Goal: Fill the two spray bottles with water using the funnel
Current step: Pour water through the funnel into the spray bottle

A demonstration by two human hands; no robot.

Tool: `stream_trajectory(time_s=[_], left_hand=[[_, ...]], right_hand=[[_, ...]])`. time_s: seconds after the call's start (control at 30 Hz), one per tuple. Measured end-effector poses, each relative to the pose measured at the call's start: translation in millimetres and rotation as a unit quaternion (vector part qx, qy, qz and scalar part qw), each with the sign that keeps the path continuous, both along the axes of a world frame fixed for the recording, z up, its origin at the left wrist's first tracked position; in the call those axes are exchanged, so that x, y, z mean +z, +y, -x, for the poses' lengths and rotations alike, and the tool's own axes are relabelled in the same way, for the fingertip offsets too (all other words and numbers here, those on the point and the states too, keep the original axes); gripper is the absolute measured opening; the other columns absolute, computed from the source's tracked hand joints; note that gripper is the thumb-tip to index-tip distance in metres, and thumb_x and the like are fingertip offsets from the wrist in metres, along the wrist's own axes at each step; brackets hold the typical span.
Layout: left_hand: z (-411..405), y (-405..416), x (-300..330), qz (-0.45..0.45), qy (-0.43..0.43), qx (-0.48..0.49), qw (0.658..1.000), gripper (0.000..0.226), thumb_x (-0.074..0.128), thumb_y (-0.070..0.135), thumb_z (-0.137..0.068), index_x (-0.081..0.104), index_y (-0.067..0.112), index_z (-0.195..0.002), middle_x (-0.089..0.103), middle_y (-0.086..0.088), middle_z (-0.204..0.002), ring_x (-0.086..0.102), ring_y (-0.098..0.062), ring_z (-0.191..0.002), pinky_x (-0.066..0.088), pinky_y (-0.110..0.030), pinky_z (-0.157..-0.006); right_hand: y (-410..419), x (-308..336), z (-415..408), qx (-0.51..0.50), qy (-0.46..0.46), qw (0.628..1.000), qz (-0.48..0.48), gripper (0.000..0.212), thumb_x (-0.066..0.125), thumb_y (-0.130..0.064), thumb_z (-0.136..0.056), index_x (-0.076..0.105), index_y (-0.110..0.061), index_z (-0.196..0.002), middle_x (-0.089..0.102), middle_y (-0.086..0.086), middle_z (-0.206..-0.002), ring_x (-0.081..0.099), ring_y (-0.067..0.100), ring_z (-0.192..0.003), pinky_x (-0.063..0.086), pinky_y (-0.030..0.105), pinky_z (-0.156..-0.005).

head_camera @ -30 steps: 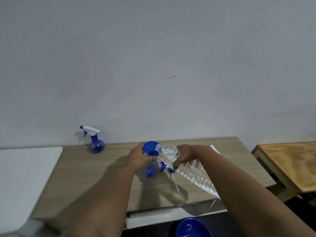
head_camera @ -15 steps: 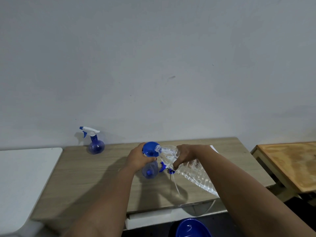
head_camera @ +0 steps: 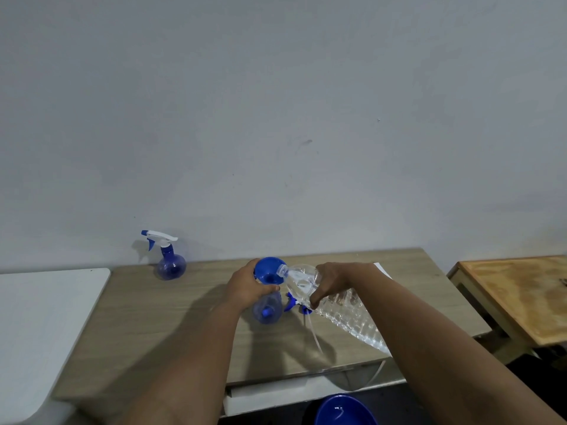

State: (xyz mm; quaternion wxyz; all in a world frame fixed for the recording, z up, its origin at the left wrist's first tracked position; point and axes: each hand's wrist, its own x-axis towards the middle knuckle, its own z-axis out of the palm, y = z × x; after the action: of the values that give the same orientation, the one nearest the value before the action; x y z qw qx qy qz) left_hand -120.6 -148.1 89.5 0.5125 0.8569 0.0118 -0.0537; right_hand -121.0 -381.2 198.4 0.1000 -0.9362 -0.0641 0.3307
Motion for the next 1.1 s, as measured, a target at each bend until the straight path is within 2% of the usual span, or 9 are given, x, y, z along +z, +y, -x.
stream_trajectory(time_s=[0.1, 0.23, 0.33, 0.43, 0.53, 0.6, 0.7, 0.93, 1.1], left_hand=[[0, 0, -2, 0.001, 0.002, 0.003, 1.0, 0.063, 0.092, 0.029, -0.058, 0.057, 0.045, -0.109, 0.071, 0.017, -0.103, 0.068, -0.008, -0.097, 0.057, -0.036, -0.091], [-1, -1, -1, -0.002, -0.001, 0.002, 1.0, 0.066, 0.093, 0.027, -0.06, 0.055, 0.043, -0.111, 0.069, 0.018, -0.102, 0.067, -0.008, -0.098, 0.056, -0.034, -0.091], [-2, -1, -2, -0.003, 0.0, 0.002, 1.0, 0.067, 0.093, 0.029, -0.059, 0.057, 0.04, -0.114, 0.069, 0.017, -0.104, 0.067, -0.009, -0.099, 0.056, -0.034, -0.091], [-2, 1, -4, 0.0, -0.002, 0.003, 1.0, 0.07, 0.093, 0.032, -0.056, 0.062, 0.035, -0.119, 0.071, 0.017, -0.104, 0.067, -0.007, -0.097, 0.057, -0.035, -0.091], [-3, 1, -5, 0.003, -0.004, 0.0, 1.0, 0.073, 0.094, 0.034, -0.056, 0.062, 0.035, -0.122, 0.072, 0.017, -0.106, 0.067, -0.007, -0.099, 0.057, -0.035, -0.091], [-3, 2, -5, 0.006, -0.006, -0.001, 1.0, 0.072, 0.094, 0.035, -0.056, 0.062, 0.036, -0.121, 0.071, 0.017, -0.107, 0.067, -0.008, -0.101, 0.057, -0.035, -0.092], [-2, 2, -6, 0.009, -0.006, 0.0, 1.0, 0.072, 0.094, 0.038, -0.055, 0.061, 0.039, -0.12, 0.069, 0.018, -0.109, 0.065, -0.008, -0.103, 0.055, -0.035, -0.094], [0, 2, -5, 0.005, -0.016, 0.001, 1.0, 0.073, 0.094, 0.041, -0.058, 0.06, 0.038, -0.123, 0.068, 0.019, -0.109, 0.063, -0.006, -0.104, 0.053, -0.03, -0.093], [0, 6, -9, -0.001, -0.013, -0.009, 1.0, 0.08, 0.093, 0.054, -0.052, 0.058, 0.043, -0.124, 0.069, 0.021, -0.112, 0.064, -0.005, -0.106, 0.054, -0.035, -0.097]], right_hand=[[-2, -5, -4, 0.001, -0.001, 1.0, 0.001, 0.082, 0.089, -0.058, -0.05, 0.063, -0.02, -0.118, 0.072, 0.001, -0.112, 0.074, 0.023, -0.097, 0.063, 0.045, -0.088], [1, -3, -3, 0.002, 0.007, 1.0, -0.009, 0.064, 0.091, -0.047, -0.064, 0.067, -0.018, -0.116, 0.074, 0.005, -0.112, 0.074, 0.024, -0.097, 0.064, 0.041, -0.086], [1, -2, -2, -0.004, 0.009, 1.0, -0.015, 0.059, 0.091, -0.039, -0.071, 0.065, -0.014, -0.119, 0.073, 0.007, -0.114, 0.075, 0.025, -0.097, 0.063, 0.037, -0.076], [0, 0, -1, -0.013, 0.011, 1.0, -0.022, 0.059, 0.089, -0.035, -0.076, 0.061, -0.013, -0.123, 0.072, 0.009, -0.113, 0.074, 0.022, -0.087, 0.059, 0.026, -0.056], [-5, -1, 0, -0.029, -0.003, 0.999, -0.031, 0.055, 0.085, -0.033, -0.082, 0.054, -0.013, -0.123, 0.065, 0.001, -0.092, 0.064, 0.013, -0.071, 0.048, 0.02, -0.041], [-8, -8, -2, -0.061, -0.007, 0.996, -0.061, 0.056, 0.086, -0.035, -0.08, 0.05, -0.019, -0.12, 0.064, -0.002, -0.085, 0.065, 0.013, -0.066, 0.049, 0.02, -0.045], [-15, -23, -7, -0.115, -0.041, 0.984, -0.131, 0.069, 0.09, -0.041, -0.07, 0.048, -0.026, -0.123, 0.07, 0.004, -0.088, 0.071, 0.019, -0.068, 0.054, 0.029, -0.056], [-35, -37, -22, -0.203, -0.122, 0.932, -0.274, 0.071, 0.094, -0.04, -0.058, 0.05, -0.031, -0.114, 0.071, 0.006, -0.082, 0.063, 0.013, -0.06, 0.047, 0.028, -0.057], [-47, -33, -46, -0.23, -0.2, 0.894, -0.329, 0.072, 0.095, -0.035, -0.065, 0.051, -0.026, -0.122, 0.072, 0.006, -0.095, 0.069, 0.02, -0.087, 0.054, 0.032, -0.081]])
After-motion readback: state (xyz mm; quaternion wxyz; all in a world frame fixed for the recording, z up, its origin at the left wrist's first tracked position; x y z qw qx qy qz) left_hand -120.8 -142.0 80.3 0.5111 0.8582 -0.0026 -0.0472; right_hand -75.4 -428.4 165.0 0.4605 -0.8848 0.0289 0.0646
